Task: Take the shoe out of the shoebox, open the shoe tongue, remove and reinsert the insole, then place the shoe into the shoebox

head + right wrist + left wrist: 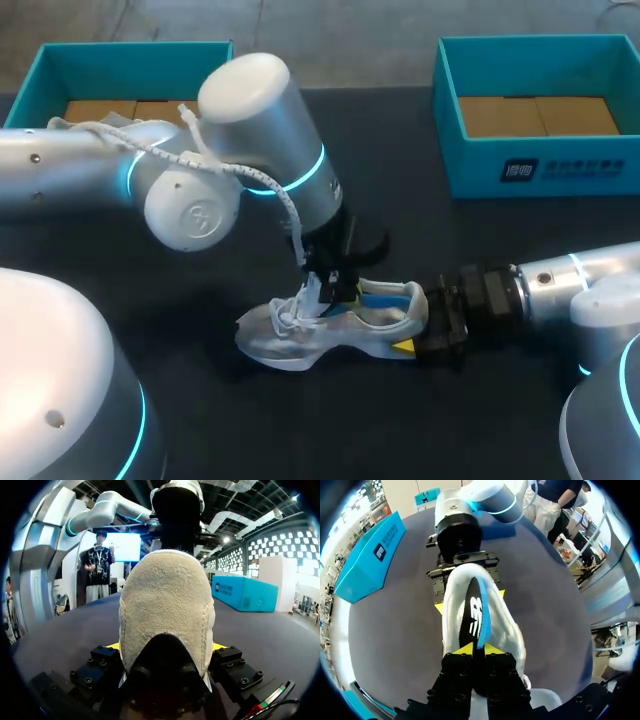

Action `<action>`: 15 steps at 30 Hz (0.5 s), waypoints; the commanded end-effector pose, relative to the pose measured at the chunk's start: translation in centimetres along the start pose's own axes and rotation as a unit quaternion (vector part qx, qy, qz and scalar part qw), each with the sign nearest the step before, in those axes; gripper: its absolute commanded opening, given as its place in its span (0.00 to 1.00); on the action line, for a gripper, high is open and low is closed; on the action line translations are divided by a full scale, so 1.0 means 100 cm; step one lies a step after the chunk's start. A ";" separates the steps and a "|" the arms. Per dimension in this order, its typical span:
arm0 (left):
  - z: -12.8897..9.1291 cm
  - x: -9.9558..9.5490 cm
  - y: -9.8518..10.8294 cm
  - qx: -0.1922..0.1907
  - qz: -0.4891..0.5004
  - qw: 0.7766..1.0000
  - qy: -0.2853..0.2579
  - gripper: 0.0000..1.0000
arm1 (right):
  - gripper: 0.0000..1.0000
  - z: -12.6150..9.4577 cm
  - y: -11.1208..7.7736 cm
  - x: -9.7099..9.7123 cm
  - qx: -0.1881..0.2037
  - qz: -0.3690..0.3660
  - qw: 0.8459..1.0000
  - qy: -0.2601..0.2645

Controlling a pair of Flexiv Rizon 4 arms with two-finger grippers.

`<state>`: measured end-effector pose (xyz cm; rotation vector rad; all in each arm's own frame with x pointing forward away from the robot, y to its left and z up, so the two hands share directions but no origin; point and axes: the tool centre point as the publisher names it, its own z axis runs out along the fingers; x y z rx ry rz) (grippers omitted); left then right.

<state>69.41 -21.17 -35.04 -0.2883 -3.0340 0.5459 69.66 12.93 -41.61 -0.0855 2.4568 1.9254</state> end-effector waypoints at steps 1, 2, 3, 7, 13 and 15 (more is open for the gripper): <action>-0.011 0.009 0.001 0.005 0.007 1.000 -0.004 0.00 | 0.00 0.000 0.000 0.002 0.002 0.000 1.000 0.000; -0.013 0.011 0.000 0.007 0.009 1.000 -0.004 0.00 | 0.00 0.000 0.000 0.002 0.002 0.000 1.000 0.000; -0.014 0.011 -0.001 0.008 0.011 1.000 -0.004 0.00 | 0.00 0.000 0.000 0.002 0.002 0.000 1.000 0.000; -0.021 0.017 -0.004 0.014 0.021 1.000 -0.007 0.00 | 0.00 0.000 0.000 0.002 0.002 0.000 1.000 0.000; -0.025 0.020 -0.006 0.017 0.027 0.999 -0.011 0.00 | 0.00 0.000 0.000 0.002 0.002 0.000 1.000 0.000; -0.027 0.020 -0.006 0.018 0.027 0.999 -0.013 0.00 | 0.00 0.000 0.000 0.002 0.002 0.000 1.000 0.000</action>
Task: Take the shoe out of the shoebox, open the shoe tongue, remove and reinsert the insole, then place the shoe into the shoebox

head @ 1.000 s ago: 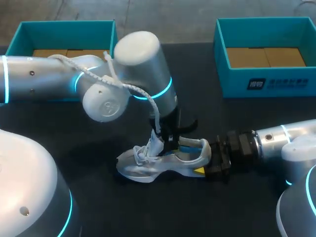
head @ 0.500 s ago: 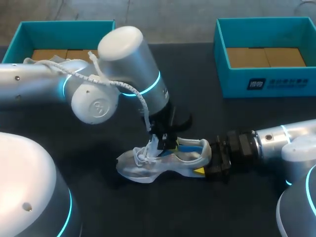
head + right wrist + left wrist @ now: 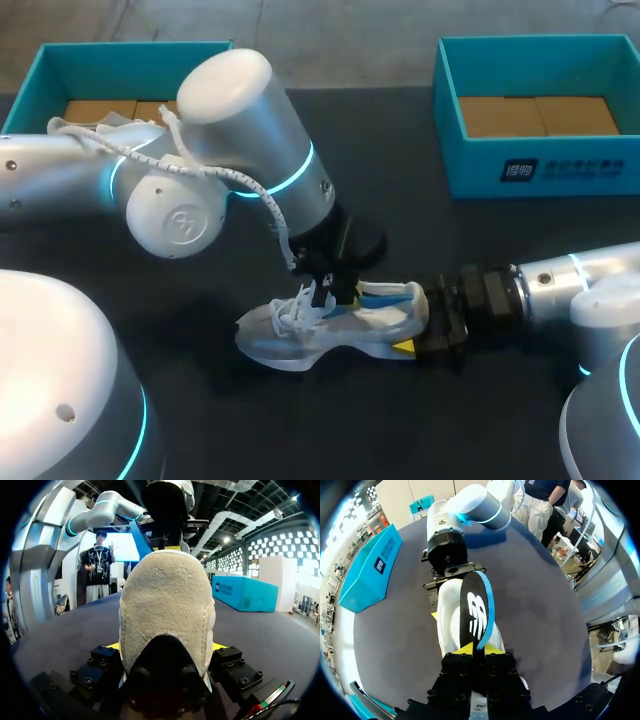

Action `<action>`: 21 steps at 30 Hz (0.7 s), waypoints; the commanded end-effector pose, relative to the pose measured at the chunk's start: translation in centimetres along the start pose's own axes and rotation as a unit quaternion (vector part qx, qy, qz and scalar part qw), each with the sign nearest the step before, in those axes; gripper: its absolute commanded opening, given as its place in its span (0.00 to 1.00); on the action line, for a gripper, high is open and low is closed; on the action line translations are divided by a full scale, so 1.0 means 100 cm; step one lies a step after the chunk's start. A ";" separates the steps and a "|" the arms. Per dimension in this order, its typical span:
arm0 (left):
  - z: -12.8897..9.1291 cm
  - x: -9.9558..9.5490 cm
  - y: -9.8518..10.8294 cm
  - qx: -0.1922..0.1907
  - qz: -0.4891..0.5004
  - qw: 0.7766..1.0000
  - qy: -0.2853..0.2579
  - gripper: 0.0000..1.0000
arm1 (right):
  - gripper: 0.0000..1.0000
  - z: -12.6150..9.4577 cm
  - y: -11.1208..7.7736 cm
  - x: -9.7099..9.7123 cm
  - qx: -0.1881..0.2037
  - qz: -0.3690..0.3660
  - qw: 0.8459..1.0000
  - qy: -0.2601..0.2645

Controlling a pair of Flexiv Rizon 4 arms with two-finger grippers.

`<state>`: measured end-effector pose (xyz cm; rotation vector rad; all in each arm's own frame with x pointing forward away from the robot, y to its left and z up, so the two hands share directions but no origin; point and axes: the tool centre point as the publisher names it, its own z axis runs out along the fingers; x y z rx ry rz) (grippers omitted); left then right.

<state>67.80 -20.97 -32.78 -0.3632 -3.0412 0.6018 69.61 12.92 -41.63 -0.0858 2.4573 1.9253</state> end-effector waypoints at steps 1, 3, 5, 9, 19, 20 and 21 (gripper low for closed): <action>-0.007 0.003 0.002 0.002 0.002 1.000 -0.004 0.00 | 0.00 0.000 0.000 0.002 0.001 0.000 1.000 0.000; -0.006 0.002 0.001 -0.001 0.001 1.000 -0.005 0.00 | 0.00 0.000 0.000 0.002 0.001 0.000 1.000 0.000; -0.003 0.001 0.001 -0.003 0.000 1.000 -0.004 0.00 | 0.00 0.000 0.000 0.002 0.001 0.000 1.000 0.000; 0.002 -0.001 -0.001 -0.012 -0.006 1.000 -0.011 0.05 | 0.00 0.000 0.000 0.002 0.001 0.000 1.000 0.000; 0.002 -0.003 -0.007 -0.014 -0.011 0.999 -0.027 0.36 | 0.00 0.000 0.000 0.002 0.001 0.000 1.000 0.000; 0.001 -0.002 -0.008 -0.013 -0.010 0.999 -0.027 0.38 | 0.00 0.000 0.000 0.002 0.001 0.000 1.000 0.000; -0.001 -0.001 -0.008 -0.011 -0.009 0.999 -0.029 0.38 | 0.00 0.000 0.000 0.002 0.001 0.000 1.000 0.000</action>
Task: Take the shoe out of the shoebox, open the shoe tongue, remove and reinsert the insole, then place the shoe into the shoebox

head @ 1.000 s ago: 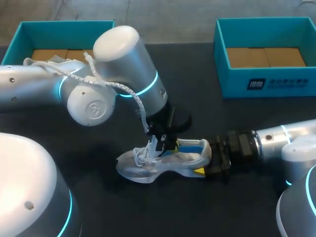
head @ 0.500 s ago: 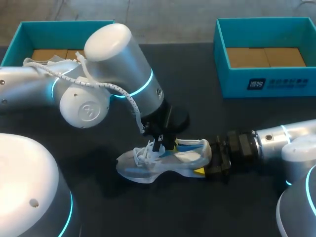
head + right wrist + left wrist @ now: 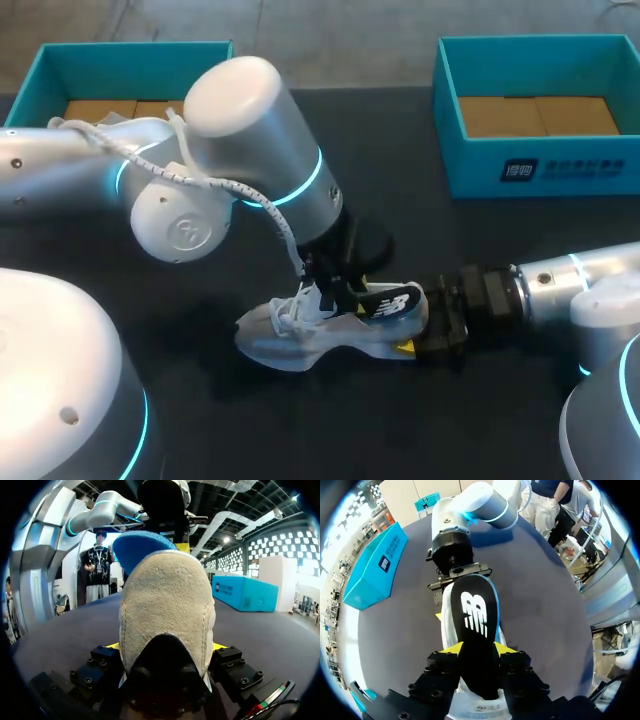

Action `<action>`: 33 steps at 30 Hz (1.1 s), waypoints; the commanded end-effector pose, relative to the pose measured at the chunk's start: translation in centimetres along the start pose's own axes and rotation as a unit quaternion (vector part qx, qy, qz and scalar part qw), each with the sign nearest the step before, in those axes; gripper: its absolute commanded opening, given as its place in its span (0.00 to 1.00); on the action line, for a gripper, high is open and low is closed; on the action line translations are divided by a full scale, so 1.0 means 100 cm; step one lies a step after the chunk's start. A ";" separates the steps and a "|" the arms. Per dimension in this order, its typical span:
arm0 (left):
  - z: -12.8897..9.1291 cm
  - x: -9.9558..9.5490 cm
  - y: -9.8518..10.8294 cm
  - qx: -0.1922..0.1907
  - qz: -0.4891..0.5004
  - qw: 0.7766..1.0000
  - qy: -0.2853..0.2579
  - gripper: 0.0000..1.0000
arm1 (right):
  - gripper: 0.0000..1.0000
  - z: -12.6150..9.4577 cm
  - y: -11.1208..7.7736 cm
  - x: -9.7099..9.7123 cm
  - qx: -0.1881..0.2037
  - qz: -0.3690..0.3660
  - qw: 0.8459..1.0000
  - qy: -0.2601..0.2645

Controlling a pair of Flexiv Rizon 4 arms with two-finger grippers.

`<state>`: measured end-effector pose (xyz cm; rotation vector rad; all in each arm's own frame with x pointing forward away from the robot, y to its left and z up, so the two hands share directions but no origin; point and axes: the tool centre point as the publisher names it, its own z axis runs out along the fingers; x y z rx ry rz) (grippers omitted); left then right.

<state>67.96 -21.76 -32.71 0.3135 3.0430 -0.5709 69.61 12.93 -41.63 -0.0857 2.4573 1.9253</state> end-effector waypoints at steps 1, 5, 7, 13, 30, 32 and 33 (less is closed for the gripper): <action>-0.005 0.003 -0.002 0.003 0.003 1.000 -0.004 0.38 | 0.00 0.000 0.000 0.002 0.001 0.000 1.000 0.000; -0.013 0.007 -0.004 0.012 0.010 1.000 -0.004 0.38 | 0.00 0.000 0.000 0.002 0.001 0.000 1.000 0.000; -0.015 0.010 -0.005 0.016 0.014 1.000 -0.005 0.38 | 0.00 0.000 0.000 0.002 0.001 0.000 1.000 0.000; -0.015 0.022 -0.008 0.023 0.018 0.999 -0.025 0.40 | 0.00 0.000 0.000 0.002 0.001 0.000 1.000 0.000; 0.007 0.029 -0.020 0.020 0.004 0.998 -0.062 0.45 | 0.00 0.000 0.000 0.002 0.001 0.000 1.000 0.000; 0.009 0.029 -0.022 0.020 0.003 0.998 -0.064 0.45 | 0.00 0.000 0.000 0.002 0.001 0.000 1.000 0.000; 0.011 0.030 -0.023 0.019 0.002 0.998 -0.068 0.45 | 0.00 0.000 0.000 0.002 0.001 0.000 1.000 0.000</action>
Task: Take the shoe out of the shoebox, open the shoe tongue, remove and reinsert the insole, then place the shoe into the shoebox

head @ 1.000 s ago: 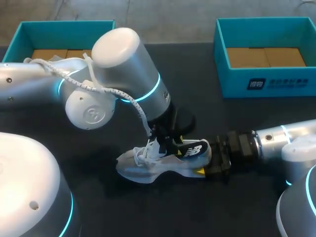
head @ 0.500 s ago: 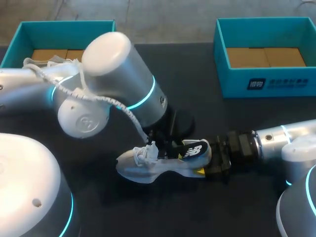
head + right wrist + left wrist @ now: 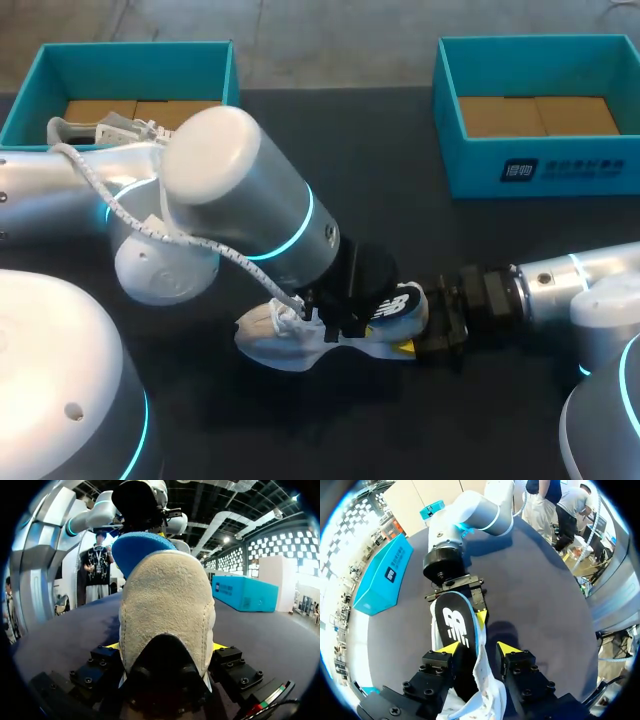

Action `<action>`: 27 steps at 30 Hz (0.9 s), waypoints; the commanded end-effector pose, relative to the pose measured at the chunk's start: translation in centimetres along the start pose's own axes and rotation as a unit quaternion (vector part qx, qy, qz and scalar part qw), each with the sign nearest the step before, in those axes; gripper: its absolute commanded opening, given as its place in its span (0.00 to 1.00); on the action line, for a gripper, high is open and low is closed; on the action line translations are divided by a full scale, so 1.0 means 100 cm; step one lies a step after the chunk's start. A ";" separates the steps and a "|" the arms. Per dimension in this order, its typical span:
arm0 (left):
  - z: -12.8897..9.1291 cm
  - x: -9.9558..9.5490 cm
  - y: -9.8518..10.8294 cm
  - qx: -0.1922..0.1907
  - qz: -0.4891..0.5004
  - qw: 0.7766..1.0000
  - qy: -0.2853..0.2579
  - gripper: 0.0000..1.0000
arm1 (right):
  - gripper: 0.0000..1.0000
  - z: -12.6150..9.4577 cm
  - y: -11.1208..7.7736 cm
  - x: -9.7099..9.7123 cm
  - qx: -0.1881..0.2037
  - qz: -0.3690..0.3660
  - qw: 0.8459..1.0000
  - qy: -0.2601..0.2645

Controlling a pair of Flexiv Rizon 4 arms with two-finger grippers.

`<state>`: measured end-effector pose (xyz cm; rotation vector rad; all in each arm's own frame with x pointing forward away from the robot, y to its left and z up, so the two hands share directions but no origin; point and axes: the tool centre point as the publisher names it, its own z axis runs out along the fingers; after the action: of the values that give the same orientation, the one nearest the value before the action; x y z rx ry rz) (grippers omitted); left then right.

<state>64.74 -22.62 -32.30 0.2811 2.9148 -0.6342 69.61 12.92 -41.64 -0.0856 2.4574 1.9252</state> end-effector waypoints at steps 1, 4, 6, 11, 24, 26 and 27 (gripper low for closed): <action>0.013 0.002 -0.007 -0.003 -0.002 1.000 -0.008 0.45 | 0.00 0.000 0.000 0.002 0.001 0.000 1.000 0.000; 0.016 0.002 -0.010 -0.004 -0.006 1.000 -0.020 0.45 | 0.00 0.000 0.000 0.002 0.001 0.000 1.000 0.000; 0.017 0.001 -0.011 -0.003 -0.007 1.000 -0.024 0.45 | 0.00 0.000 0.000 0.002 0.001 0.000 1.000 0.000; 0.021 -0.001 -0.012 0.001 -0.016 0.999 -0.042 0.45 | 0.00 0.000 0.000 0.002 0.001 0.000 1.000 0.000; 0.032 -0.004 -0.018 -0.001 -0.022 0.996 -0.088 0.42 | 0.00 0.000 0.000 0.002 0.001 0.000 1.000 0.000; 0.033 -0.005 -0.018 0.001 -0.025 0.995 -0.093 0.42 | 0.00 0.000 0.000 0.002 0.001 0.000 1.000 0.000; 0.033 -0.006 -0.019 0.002 -0.026 0.995 -0.095 0.42 | 0.00 0.000 0.000 0.002 0.001 0.000 1.000 0.000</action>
<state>65.36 -25.12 -34.04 0.1441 2.7548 -0.6446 69.61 12.92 -41.63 -0.0856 2.4573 1.9252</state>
